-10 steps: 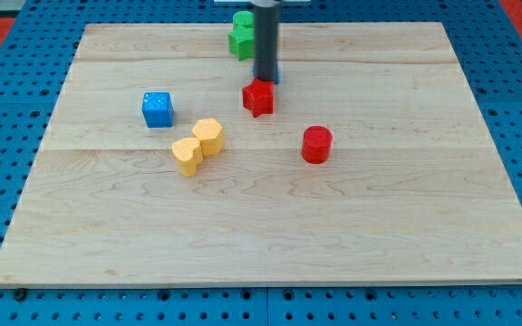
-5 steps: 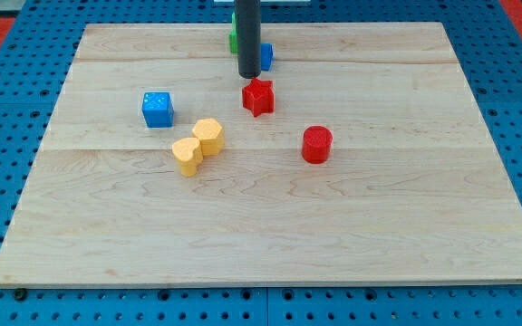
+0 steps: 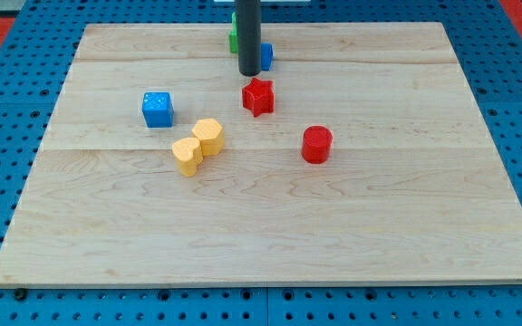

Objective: Move the red star to the right center of the board

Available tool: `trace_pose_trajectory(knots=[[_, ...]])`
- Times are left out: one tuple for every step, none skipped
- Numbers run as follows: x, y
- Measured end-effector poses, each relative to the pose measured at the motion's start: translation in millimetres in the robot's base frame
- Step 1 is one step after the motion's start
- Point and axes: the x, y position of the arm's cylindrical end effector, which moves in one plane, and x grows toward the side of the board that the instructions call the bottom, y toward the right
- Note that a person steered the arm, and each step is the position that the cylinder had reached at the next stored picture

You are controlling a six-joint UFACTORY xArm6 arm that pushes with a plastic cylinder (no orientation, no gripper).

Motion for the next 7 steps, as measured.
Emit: trace_pose_trajectory(knots=[[0.0, 5.4], [20.5, -19.8], [40.9, -7.3], [41.3, 87.1], [42.3, 66.8], [48.5, 42.5], [56.2, 46.8]])
